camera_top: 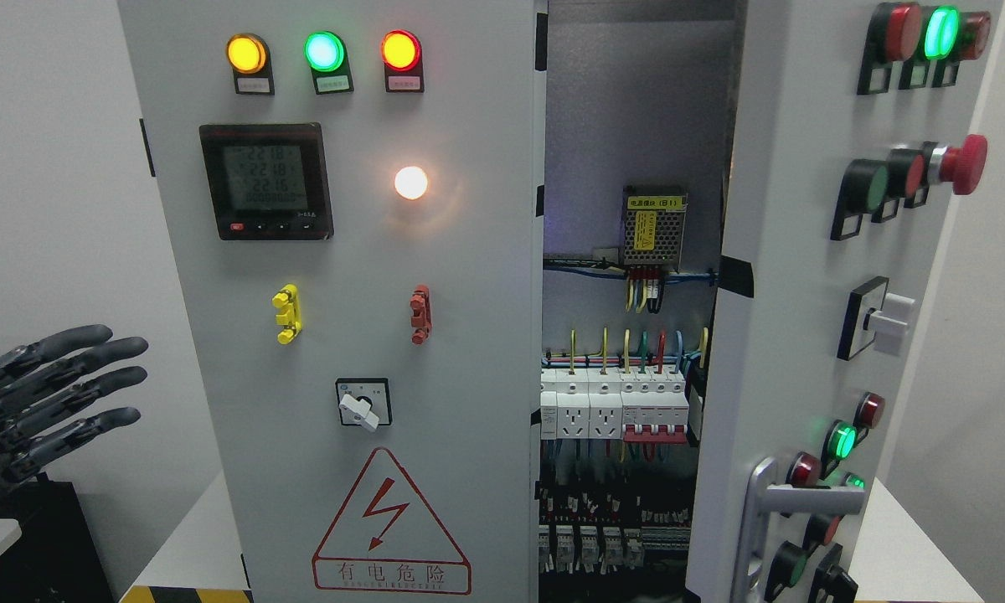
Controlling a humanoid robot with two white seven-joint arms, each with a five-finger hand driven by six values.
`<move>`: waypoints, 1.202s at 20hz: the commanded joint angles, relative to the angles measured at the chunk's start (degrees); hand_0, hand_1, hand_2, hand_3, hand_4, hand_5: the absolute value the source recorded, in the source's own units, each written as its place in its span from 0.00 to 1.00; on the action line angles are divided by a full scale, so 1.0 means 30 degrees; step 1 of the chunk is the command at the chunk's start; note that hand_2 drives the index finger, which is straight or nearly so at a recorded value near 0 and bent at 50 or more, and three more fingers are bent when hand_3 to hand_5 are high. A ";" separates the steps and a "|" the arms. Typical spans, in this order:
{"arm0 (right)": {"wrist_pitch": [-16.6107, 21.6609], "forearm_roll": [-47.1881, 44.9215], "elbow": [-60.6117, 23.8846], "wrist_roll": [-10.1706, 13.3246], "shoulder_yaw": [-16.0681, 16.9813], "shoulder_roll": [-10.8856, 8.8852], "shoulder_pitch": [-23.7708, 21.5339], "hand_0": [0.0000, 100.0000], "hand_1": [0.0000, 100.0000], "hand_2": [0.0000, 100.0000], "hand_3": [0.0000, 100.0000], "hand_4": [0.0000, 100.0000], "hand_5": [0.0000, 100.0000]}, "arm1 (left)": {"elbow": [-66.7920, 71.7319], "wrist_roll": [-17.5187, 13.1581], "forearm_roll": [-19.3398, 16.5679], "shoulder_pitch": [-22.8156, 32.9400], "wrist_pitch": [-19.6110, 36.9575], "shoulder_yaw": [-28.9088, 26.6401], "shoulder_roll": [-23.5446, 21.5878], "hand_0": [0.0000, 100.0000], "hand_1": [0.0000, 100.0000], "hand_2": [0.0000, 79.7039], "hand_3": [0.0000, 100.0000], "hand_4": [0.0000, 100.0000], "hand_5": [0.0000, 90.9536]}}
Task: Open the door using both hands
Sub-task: 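Raise the left hand and move it toward the door gap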
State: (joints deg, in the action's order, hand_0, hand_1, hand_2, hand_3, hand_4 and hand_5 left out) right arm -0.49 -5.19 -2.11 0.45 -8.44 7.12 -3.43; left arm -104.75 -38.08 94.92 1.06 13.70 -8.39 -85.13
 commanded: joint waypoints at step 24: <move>0.0016 0.0002 0.0000 -0.0004 0.0000 0.0000 0.0000 0.38 0.00 0.00 0.00 0.00 0.00 | 0.0990 0.1032 0.2722 -3.1282 -0.3168 3.2524 0.6900 0.00 0.00 0.00 0.00 0.00 0.00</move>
State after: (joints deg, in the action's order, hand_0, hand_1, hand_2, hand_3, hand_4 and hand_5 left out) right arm -0.49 -5.19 -2.11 0.45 -8.44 7.12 -3.43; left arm -102.29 -35.45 94.67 -64.57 1.75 44.82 -68.45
